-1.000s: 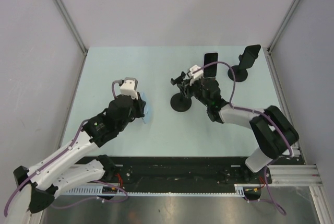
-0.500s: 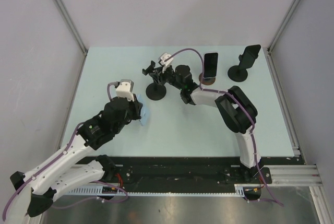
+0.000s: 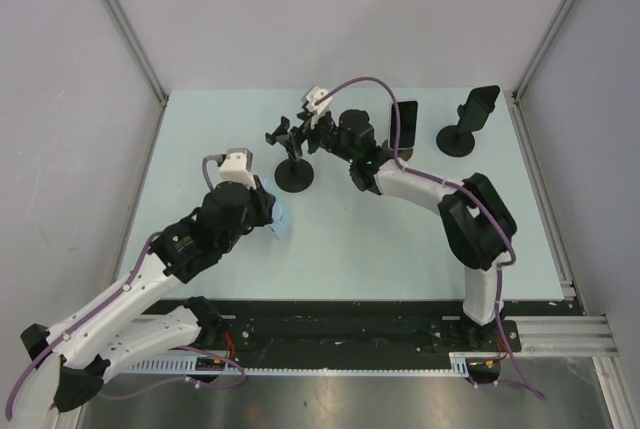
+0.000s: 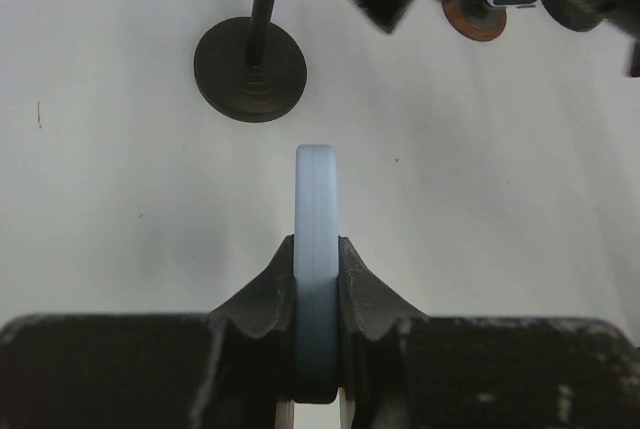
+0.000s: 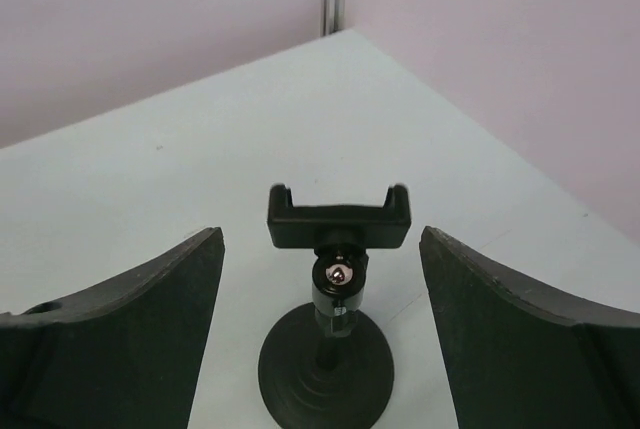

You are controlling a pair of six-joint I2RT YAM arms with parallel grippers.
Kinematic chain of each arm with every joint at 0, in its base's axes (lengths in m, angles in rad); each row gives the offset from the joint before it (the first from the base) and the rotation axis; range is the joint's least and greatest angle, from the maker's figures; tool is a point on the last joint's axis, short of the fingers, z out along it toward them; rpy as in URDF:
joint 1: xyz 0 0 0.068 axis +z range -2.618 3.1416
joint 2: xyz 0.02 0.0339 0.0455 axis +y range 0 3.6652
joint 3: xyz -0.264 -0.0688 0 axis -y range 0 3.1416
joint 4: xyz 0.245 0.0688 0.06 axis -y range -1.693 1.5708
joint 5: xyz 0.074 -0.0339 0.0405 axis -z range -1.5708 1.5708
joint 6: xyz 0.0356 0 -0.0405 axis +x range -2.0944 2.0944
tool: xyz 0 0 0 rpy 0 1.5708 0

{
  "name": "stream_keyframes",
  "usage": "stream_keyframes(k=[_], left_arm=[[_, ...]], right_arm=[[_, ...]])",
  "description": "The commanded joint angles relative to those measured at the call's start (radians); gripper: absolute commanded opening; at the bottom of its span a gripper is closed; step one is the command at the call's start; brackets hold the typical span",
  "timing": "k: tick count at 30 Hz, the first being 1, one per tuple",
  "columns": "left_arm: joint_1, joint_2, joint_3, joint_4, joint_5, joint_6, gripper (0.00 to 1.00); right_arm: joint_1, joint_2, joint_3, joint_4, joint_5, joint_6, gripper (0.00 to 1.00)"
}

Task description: Remove the phone from the phone stand

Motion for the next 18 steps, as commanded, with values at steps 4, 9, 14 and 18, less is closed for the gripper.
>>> stream_keyframes(k=[4,9,14,18], left_arm=[[0.009,-0.046,0.05,0.06,-0.115,-0.183,0.0],[0.009,-0.068,0.053,0.06,-0.172,-0.321,0.0],[0.01,-0.066,0.067,0.06,-0.16,-0.42,0.0],[0.01,-0.06,0.072,0.06,-0.14,-0.47,0.0]], right_arm=[[0.001,-0.321,-0.116,-0.157,0.045,-0.071,0.85],[0.061,-0.537,-0.345,-0.167,0.115,-0.125,0.85],[0.186,-0.663,-0.508,-0.136,0.209,-0.209,0.86],[0.298,-0.703,-0.601,-0.066,0.33,-0.271,0.86]])
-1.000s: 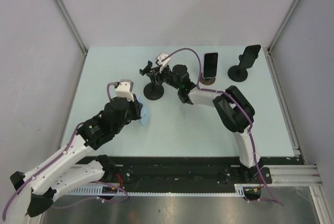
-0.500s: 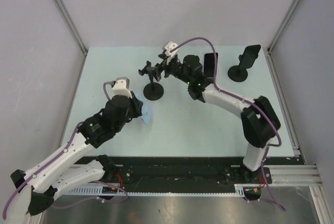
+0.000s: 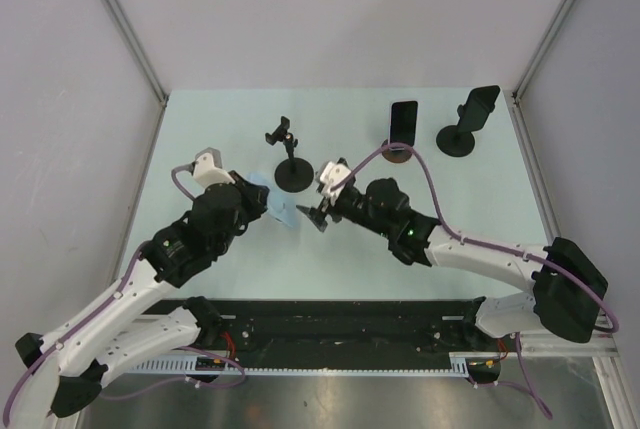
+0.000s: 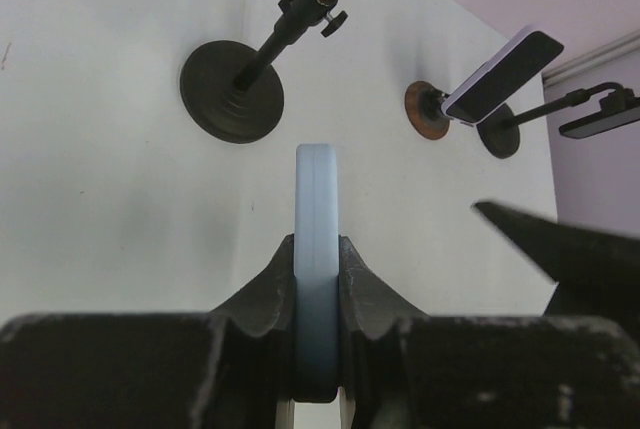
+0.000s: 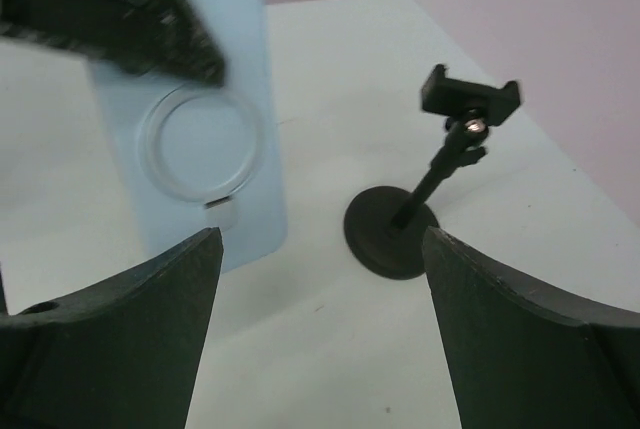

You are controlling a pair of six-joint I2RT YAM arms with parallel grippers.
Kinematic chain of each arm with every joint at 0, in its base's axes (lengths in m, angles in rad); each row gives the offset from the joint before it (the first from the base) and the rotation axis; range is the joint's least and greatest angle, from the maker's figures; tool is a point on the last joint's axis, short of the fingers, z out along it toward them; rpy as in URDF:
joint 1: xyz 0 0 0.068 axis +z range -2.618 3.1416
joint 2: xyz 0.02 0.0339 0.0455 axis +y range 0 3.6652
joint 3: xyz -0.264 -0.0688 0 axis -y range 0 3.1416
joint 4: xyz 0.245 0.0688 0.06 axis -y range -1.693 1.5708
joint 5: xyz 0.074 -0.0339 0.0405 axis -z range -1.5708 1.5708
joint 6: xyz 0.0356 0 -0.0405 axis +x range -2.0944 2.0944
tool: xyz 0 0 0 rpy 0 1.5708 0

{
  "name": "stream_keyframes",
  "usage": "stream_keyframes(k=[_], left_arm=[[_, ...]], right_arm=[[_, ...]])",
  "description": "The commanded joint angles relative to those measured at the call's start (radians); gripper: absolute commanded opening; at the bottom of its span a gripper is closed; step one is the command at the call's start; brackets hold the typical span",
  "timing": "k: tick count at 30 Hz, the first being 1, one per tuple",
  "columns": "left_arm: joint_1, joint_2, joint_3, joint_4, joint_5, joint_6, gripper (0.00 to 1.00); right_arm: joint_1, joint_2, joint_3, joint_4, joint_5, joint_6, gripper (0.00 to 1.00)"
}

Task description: Remove the phone from the phone stand

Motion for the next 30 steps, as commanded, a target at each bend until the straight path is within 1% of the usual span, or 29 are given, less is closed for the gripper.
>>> stream_keyframes(k=[1,5,6,9,11,14,17,21,24,25,27,28,30], left_arm=[[0.006,-0.011,0.063,0.066,-0.009,-0.13,0.0],[0.006,-0.005,0.058,0.067,0.013,-0.181,0.0],[0.006,-0.004,0.058,0.067,0.025,-0.181,0.0],[0.006,0.004,0.061,0.067,0.041,-0.193,0.0],[0.006,0.004,0.063,0.067,0.053,-0.203,0.0],[0.006,0.004,0.064,0.067,0.068,-0.21,0.0],[0.006,0.001,0.066,0.069,0.077,-0.209,0.0],[0.006,0.007,0.06,0.067,0.085,-0.206,0.0],[0.006,0.016,0.058,0.067,0.096,-0.206,0.0],[0.006,0.021,0.058,0.067,0.099,-0.206,0.0],[0.006,0.022,0.057,0.067,0.1,-0.204,0.01],[0.006,0.025,0.053,0.067,0.099,-0.204,0.02],[0.006,0.03,0.053,0.07,0.096,-0.203,0.04]], right_arm=[[0.109,-0.052,-0.08,0.091,0.144,-0.097,0.86],[0.211,-0.008,-0.105,0.157,0.229,-0.166,0.86],[0.228,0.009,-0.105,0.19,0.279,-0.185,0.86],[0.291,0.064,-0.105,0.268,0.359,-0.239,0.86],[0.314,0.103,-0.105,0.305,0.373,-0.257,0.86],[0.329,0.15,-0.1,0.385,0.422,-0.278,0.84],[0.337,0.204,-0.093,0.443,0.506,-0.303,0.82],[0.337,0.274,-0.062,0.476,0.621,-0.329,0.79],[0.338,0.302,-0.056,0.509,0.661,-0.344,0.7],[0.338,0.311,-0.054,0.516,0.667,-0.351,0.62],[0.34,0.314,-0.053,0.522,0.671,-0.355,0.53],[0.346,0.316,-0.053,0.523,0.672,-0.36,0.41],[0.349,0.316,-0.053,0.526,0.678,-0.367,0.27]])
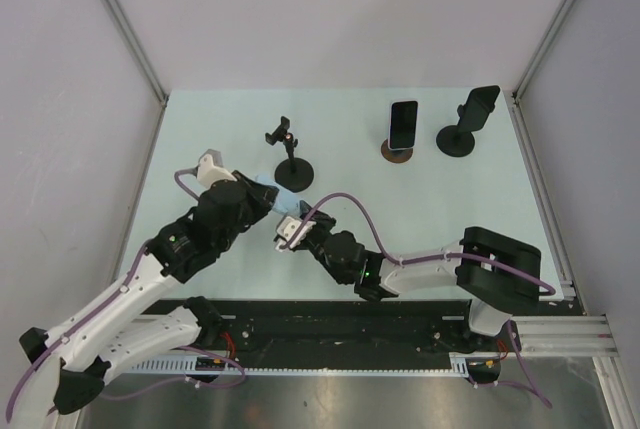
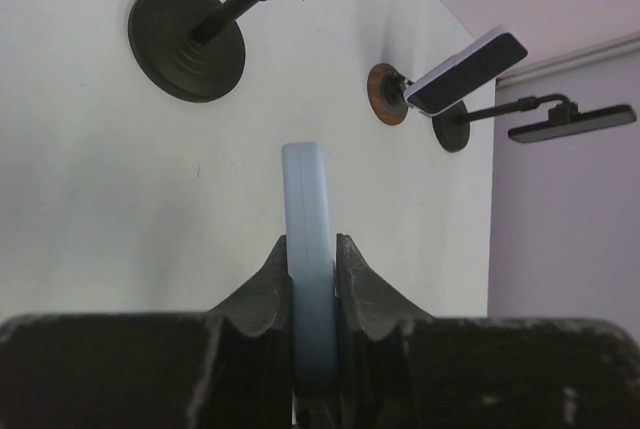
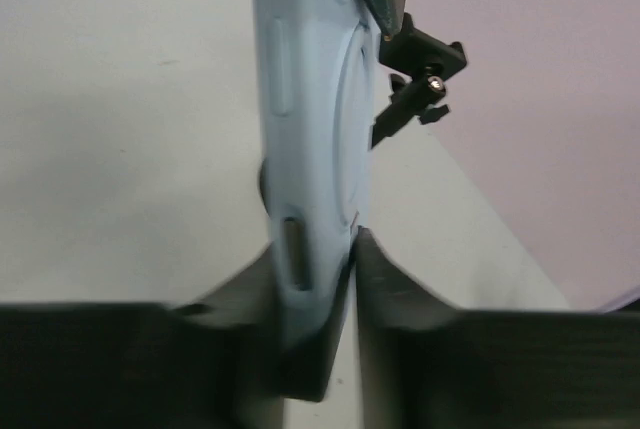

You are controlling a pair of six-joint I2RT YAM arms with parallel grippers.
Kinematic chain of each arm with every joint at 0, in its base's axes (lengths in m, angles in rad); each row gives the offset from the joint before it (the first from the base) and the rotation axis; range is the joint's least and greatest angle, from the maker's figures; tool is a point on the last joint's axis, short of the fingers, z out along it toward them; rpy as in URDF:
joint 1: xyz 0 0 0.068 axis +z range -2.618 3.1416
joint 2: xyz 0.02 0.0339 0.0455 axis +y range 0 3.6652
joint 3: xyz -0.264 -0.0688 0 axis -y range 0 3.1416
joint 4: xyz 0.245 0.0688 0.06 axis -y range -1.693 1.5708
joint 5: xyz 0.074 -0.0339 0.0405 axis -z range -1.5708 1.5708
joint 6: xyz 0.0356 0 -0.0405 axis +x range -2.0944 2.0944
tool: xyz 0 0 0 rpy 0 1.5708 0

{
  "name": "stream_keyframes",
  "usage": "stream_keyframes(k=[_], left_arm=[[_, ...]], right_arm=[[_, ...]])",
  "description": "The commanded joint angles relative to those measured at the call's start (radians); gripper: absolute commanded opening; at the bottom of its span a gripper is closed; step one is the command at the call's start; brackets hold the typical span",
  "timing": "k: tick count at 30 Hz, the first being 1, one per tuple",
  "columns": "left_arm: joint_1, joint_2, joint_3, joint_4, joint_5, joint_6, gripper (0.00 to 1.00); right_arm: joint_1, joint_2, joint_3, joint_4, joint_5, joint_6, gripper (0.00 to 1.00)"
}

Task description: Remove the phone from the phone stand

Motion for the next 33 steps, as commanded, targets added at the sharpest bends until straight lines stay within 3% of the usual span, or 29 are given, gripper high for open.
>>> stream_keyframes(k=[1,3,7,8,10,11,17,20,24,28,33], left_arm=[[0.006,-0.003,0.05,0.063,0.009,-0.013,0.05],[0.006,0.002,0.051,0.065,0.007,-0.004,0.12],[0.006,0.014,0.074,0.065,-0.032,0.076,0.34],[0.006,0.014,0.082,0.068,-0.043,0.098,0.43],[0.006,0.029,0.114,0.069,-0.08,0.202,0.53],[0.006,0.038,0.128,0.069,-0.089,0.245,0.64],[0.007,0.094,0.247,0.071,-0.151,0.545,0.92],[0.007,0.103,0.287,0.075,-0.143,0.685,0.98],[0.009,0.105,0.297,0.094,-0.025,0.922,1.0],[0.009,0.103,0.275,0.095,0.02,0.992,1.0],[0.009,0.091,0.229,0.103,0.027,1.038,1.0]], right_arm=[[0.014,-0.003,0.041,0.09,0.048,-0.017,0.1],[0.015,-0.013,0.041,0.074,0.051,-0.01,0.0],[0.014,-0.056,0.041,0.002,0.042,0.042,0.0],[0.008,-0.077,0.041,-0.041,0.024,0.078,0.0],[-0.005,-0.108,0.041,-0.134,-0.005,0.132,0.0],[-0.024,-0.13,0.041,-0.176,-0.044,0.17,0.0],[-0.109,-0.291,0.041,-0.5,-0.197,0.417,0.0],[-0.184,-0.381,0.041,-0.681,-0.301,0.555,0.0],[-0.328,-0.478,0.041,-0.917,-0.426,0.695,0.0],[-0.536,-0.559,0.041,-1.15,-0.55,0.789,0.0],[-0.773,-0.599,0.018,-1.285,-0.716,0.849,0.0]])
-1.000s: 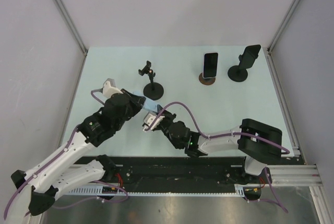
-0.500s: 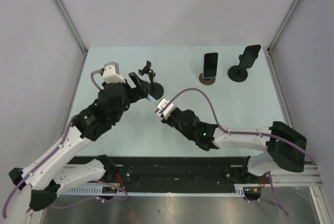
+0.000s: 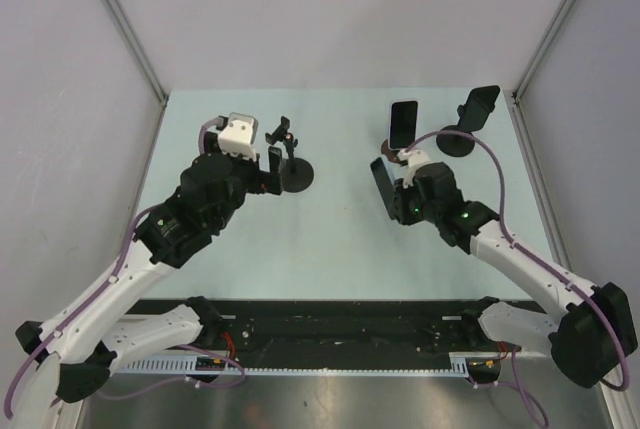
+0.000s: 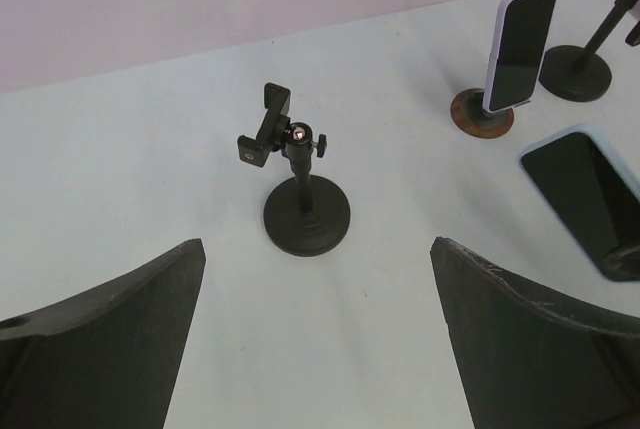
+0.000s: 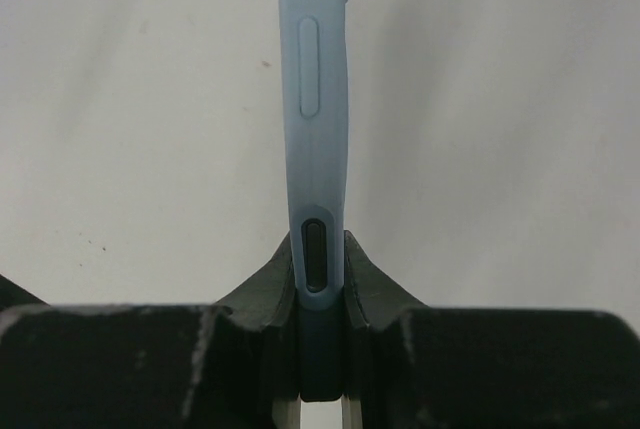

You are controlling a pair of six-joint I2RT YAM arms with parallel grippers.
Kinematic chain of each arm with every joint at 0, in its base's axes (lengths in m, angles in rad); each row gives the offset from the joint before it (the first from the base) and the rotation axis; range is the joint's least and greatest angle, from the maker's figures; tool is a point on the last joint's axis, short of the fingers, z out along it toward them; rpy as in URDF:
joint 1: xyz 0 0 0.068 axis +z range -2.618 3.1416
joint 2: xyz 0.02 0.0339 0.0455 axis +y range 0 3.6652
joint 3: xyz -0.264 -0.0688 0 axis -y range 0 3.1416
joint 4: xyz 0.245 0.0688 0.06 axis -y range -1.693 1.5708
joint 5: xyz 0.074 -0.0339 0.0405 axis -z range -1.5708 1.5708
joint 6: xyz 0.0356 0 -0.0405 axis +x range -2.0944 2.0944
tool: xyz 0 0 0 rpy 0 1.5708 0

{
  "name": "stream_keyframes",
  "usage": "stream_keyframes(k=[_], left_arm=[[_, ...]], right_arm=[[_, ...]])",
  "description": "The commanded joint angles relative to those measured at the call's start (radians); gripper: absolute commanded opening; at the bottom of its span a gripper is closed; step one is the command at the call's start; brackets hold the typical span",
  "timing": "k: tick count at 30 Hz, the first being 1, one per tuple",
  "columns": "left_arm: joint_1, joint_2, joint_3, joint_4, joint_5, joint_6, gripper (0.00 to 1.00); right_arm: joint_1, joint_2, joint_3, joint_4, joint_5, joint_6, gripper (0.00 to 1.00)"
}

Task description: Remove the phone from the phone stand

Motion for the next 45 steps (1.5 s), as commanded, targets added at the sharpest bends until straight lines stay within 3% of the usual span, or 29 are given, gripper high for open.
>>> stream_keyframes(k=[1,5,12,23,25,26,32,37,43,45], left_arm=[[0.001,-0.014,-0.035,0.035,0.02,0.114,1.0],[0.003,-0.014,-0.081,0.067,-0.01,0.123,1.0],[0.039,-0.028,-0.139,0.102,-0.039,0.123,1.0],[0.047,-0.034,-0.166,0.122,-0.125,0.151,1.0],[0.047,-0.033,-0.169,0.124,-0.132,0.151,1.0],[0.047,-0.033,-0.169,0.124,-0.135,0.152,1.0],[0.047,-0.028,-0.173,0.129,-0.138,0.154,1.0],[0.047,-0.026,-0.176,0.132,-0.143,0.157,1.0],[0.047,-0.028,-0.178,0.133,-0.141,0.158,1.0],[0.047,-0.026,-0.178,0.133,-0.14,0.158,1.0]], right_arm=[[-0.177,-0.06,0.003,-0.14,-0.25,0.11,0.0],[-0.406,-0.057,-0.068,-0.076,-0.419,0.183,0.0],[-0.593,0.018,-0.206,0.088,-0.577,0.268,0.0],[-0.678,0.193,-0.256,0.168,-0.631,0.174,0.01],[-0.698,0.204,-0.256,0.147,-0.593,0.176,0.07],[-0.704,0.209,-0.256,0.141,-0.583,0.182,0.18],[-0.727,0.21,-0.256,0.125,-0.547,0.193,0.51],[-0.736,0.192,-0.255,0.105,-0.521,0.2,0.66],[-0.739,0.134,-0.255,0.075,-0.442,0.214,0.95],[-0.739,0.114,-0.253,0.064,-0.407,0.216,1.0]])
